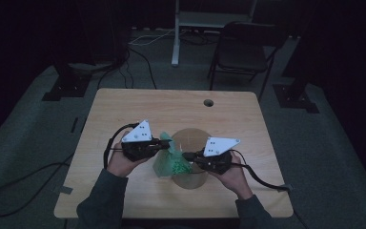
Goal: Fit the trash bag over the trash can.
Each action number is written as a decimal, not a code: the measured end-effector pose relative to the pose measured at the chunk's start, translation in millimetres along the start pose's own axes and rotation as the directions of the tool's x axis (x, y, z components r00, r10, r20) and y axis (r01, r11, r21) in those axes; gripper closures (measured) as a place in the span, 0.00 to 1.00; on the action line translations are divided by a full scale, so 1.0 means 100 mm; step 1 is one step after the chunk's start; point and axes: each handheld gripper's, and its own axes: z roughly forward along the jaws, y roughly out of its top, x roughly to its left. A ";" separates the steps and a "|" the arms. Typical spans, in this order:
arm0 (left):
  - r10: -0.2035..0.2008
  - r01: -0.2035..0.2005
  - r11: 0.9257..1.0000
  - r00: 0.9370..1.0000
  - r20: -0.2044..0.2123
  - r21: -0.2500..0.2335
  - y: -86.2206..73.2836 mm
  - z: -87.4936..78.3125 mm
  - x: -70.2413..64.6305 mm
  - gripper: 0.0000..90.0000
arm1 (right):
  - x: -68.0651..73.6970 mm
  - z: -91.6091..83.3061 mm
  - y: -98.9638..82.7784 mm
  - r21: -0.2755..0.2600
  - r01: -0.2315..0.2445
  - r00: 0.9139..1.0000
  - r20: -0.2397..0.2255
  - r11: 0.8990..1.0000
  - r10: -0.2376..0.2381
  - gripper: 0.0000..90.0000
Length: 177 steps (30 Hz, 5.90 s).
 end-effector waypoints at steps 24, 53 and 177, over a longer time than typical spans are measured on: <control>-0.010 0.010 1.000 1.000 0.018 -0.026 0.03 0.00 -0.03 1.00 | 0.00 0.09 0.03 0.016 0.015 0.999 0.030 1.000 -0.015 0.85; -0.059 0.058 0.998 0.998 -0.032 -0.032 -0.07 -0.12 0.09 1.00 | -0.10 -0.42 -0.10 -0.043 -0.007 0.986 0.167 0.999 0.014 1.00; -0.138 0.138 0.990 0.989 -0.050 -0.010 -0.22 -0.01 0.12 1.00 | -0.07 -0.76 -0.26 -0.022 -0.086 0.956 0.280 0.996 0.089 0.54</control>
